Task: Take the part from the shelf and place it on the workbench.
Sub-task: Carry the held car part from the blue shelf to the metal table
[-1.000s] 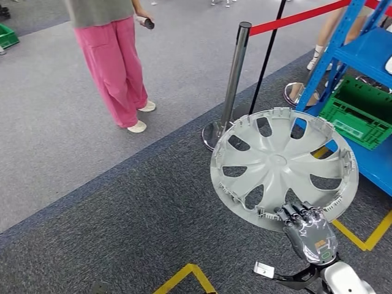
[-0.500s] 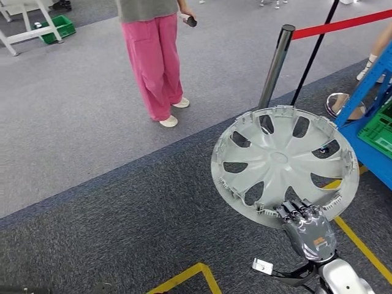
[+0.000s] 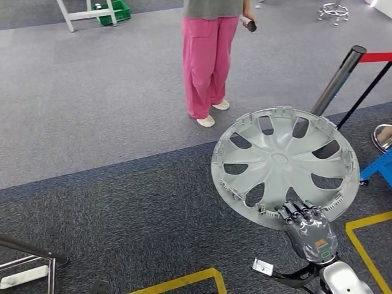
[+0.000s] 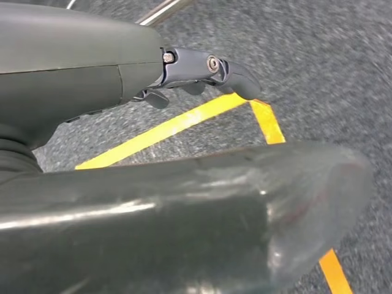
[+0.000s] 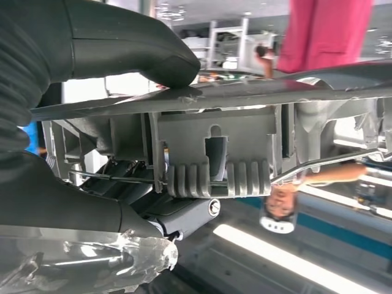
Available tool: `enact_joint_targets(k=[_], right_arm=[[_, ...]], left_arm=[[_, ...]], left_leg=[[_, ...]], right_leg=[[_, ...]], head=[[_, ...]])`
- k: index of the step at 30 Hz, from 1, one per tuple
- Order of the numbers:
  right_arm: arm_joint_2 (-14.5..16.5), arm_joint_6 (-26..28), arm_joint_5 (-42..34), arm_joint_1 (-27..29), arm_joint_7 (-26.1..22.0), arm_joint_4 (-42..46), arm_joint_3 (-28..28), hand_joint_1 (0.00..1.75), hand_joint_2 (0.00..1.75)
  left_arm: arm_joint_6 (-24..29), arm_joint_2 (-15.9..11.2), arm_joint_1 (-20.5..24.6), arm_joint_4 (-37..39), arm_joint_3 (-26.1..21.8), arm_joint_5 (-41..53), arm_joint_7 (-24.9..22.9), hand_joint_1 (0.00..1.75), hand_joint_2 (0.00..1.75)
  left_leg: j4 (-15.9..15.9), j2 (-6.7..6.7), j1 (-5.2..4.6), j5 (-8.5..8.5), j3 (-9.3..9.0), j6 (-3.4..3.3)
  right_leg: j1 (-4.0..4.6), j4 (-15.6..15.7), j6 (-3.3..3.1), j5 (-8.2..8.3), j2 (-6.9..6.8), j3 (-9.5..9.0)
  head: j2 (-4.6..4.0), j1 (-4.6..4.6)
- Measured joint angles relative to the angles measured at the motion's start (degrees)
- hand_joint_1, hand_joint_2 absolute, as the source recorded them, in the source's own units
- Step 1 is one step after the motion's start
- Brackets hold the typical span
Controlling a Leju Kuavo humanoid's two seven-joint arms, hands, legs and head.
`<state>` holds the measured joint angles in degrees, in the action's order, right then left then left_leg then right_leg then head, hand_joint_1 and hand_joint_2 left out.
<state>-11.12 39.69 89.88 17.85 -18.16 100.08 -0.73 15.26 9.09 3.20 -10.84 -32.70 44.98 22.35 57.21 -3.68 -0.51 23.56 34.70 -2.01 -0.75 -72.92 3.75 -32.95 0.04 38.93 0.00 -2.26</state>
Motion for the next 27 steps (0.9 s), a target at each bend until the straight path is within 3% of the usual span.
enact_joint_targets(k=[1, 3, 5, 7, 9, 11, 13, 14, 15, 16, 18, 20, 22, 23, 24, 26, 27], right_arm=[[0.0, 0.0, 0.0, 0.0, 0.0, 0.0, 0.0, 1.75, 1.75], [0.1, 0.0, 0.0, 0.0, 0.0, 0.0, 0.0, 1.75, 1.75], [0.2, 0.0, 0.0, 0.0, 0.1, 0.0, 0.0, 1.75, 1.75], [0.2, 0.0, 0.0, -0.1, 0.1, 0.0, -0.1, 1.75, 1.75], [0.2, 0.0, 0.0, 0.0, 0.1, 0.0, -0.1, 1.75, 1.75], [0.3, 0.0, 0.0, 0.0, 0.1, 0.0, 0.0, 1.75, 1.75], [0.3, 0.0, 0.0, 0.1, 0.1, 0.0, 0.0, 1.75, 1.75], [0.3, 0.0, 0.0, 0.1, 0.1, 0.0, 0.0, 1.75, 1.75], [0.3, 0.0, 0.0, 0.1, 0.1, 0.0, 0.0, 1.75, 1.75], [0.3, 0.0, 0.0, 0.1, 0.1, 0.0, 0.0, 1.75, 1.75], [0.4, 0.0, 0.0, 0.1, 0.1, 0.0, 0.0, 1.75, 1.75], [0.4, 0.0, 0.0, 0.1, 0.1, 0.0, 0.0, 1.75, 1.75], [0.4, 0.0, 0.0, 0.1, 0.1, 0.0, -0.1, 1.75, 1.75], [0.5, 0.0, 0.0, 0.0, 0.0, 0.0, -0.1, 1.75, 1.75], [0.5, 0.0, 0.0, 0.0, 0.0, 0.0, -0.1, 1.75, 1.75], [0.5, 0.0, 0.0, 0.2, -0.1, 0.0, 0.0, 1.75, 1.75], [0.6, 0.0, 0.0, 0.3, -0.2, 0.0, 0.1, 1.75, 1.75]], left_arm=[[0.0, 0.0, 0.0, 0.0, 0.0, 0.0, 0.0, 0.0, 0.0], [0.0, 0.0, 0.0, 0.0, 0.0, 0.0, -0.1, 0.0, 0.0], [0.0, 0.0, 0.0, 0.0, 0.0, 0.0, -0.1, 0.0, 0.0], [0.1, -0.1, -0.4, 0.0, 0.0, 0.0, -0.1, 0.0, 0.0], [0.1, -0.1, -0.5, 0.0, 0.0, 0.0, -0.1, 0.0, 0.0], [0.1, -0.1, -0.3, 0.0, 0.0, 0.0, -0.1, 0.0, 0.0], [0.1, 0.0, -0.1, 0.0, 0.0, 0.1, -0.1, 0.0, 0.0], [0.1, 0.0, -0.2, 0.0, 0.0, 0.1, -0.1, 0.0, 0.0], [0.1, 0.0, -0.2, 0.0, 0.0, 0.1, -0.1, 0.0, 0.0], [0.1, 0.0, -0.3, 0.0, 0.0, 0.1, -0.1, 0.0, 0.0], [0.1, 0.0, -0.1, 0.0, 0.0, 0.1, -0.1, 0.0, 0.0], [0.1, 0.0, 0.1, 0.0, 0.0, 0.1, -0.1, 0.0, 0.0], [0.0, 0.0, 0.0, 0.0, 0.0, 0.1, -0.1, 0.0, 0.0], [0.0, 0.0, -0.1, 0.0, 0.0, 0.1, -0.1, 0.0, 0.0], [0.0, -0.1, -0.2, 0.0, -0.1, 0.1, -0.1, 0.0, 0.0], [0.0, -0.1, -0.1, 0.0, -0.1, 0.2, -0.1, 0.0, 0.0], [-0.1, 0.0, 0.0, 0.0, -0.1, 0.3, -0.1, 0.0, 0.0]], left_leg=[[0.0, -0.88, 0.08, 0.0, -0.09, 0.1], [0.3, -2.51, 0.13, 0.01, -0.1, 0.56], [0.4, -3.86, 0.21, -0.22, 0.3, 1.26], [0.3, -4.56, 0.42, -0.49, 0.69, 1.88], [2.0, -2.04, 0.27, 0.66, 1.57, 2.39], [8.3, 1.64, 0.12, 4.16, 4.6, 2.8], [15.7, 2.78, 0.23, 7.15, 8.19, 2.96], [17.2, 2.88, 0.25, 7.24, 8.88, 2.93], [16.2, 2.99, 0.23, 6.19, 8.35, 2.82], [13.3, 3.41, 0.15, 4.43, 6.74, 2.61], [5.3, 6.08, -0.44, 1.35, 2.26, 1.95], [0.9, 7.95, -1.04, 0.63, 0.04, 1.37], [0.4, 6.84, -1.14, 0.65, 0.05, 0.91], [0.2, 6.08, -1.01, 0.53, -0.01, 0.66], [0.0, 5.33, -0.82, 0.41, -0.1, 0.37], [-0.2, 3.88, -0.44, 0.26, -0.24, -0.04], [-0.2, 3.1, -0.37, 0.25, -0.25, -0.16]], right_leg=[[-0.13, 3.4, 0.02, 2.19, 0.43, -1.38], [-0.61, 10.7, 0.14, 5.25, 2.83, -4.8], [-0.75, 13.8, -0.11, 5.74, 4.25, -6.45], [-0.52, 14.0, -0.81, 5.84, 3.2, -6.67], [-0.44, 14.1, -1.58, 5.97, 1.92, -6.8], [-0.22, 14.2, -2.18, 5.91, 0.33, -6.89], [0.04, 14.2, -2.46, 5.78, -1.41, -6.91], [0.12, 14.2, -2.52, 5.72, -2.22, -6.95], [0.19, 14.2, -2.54, 5.65, -2.99, -7.02], [0.24, 14.2, -2.5, 5.56, -3.73, -7.16], [0.43, 14.1, -2.16, 5.24, -5.1, -7.47], [0.71, 14.1, -1.7, 4.9, -6.38, -7.74], [0.78, 14.3, -1.19, 4.66, -7.66, -8.03], [0.67, 14.1, -0.87, 4.33, -7.11, -8.03], [0.54, 13.0, -0.58, 3.55, -5.73, -7.65], [0.35, 7.4, -0.2, 0.62, -1.82, -5.06], [0.32, 3.3, -0.12, -1.07, -0.76, -3.01]], head=[[0.0, -0.02], [0.0, 0.0], [0.0, 0.05], [0.0, 0.07], [0.0, 0.34], [0.0, 0.63], [0.0, 0.66], [0.0, 0.67], [0.0, 0.66], [0.0, 0.66], [0.0, 0.7], [0.0, 0.66], [0.0, 0.57], [0.0, 0.5], [0.0, 0.42], [0.0, 0.03], [0.0, -0.09]])
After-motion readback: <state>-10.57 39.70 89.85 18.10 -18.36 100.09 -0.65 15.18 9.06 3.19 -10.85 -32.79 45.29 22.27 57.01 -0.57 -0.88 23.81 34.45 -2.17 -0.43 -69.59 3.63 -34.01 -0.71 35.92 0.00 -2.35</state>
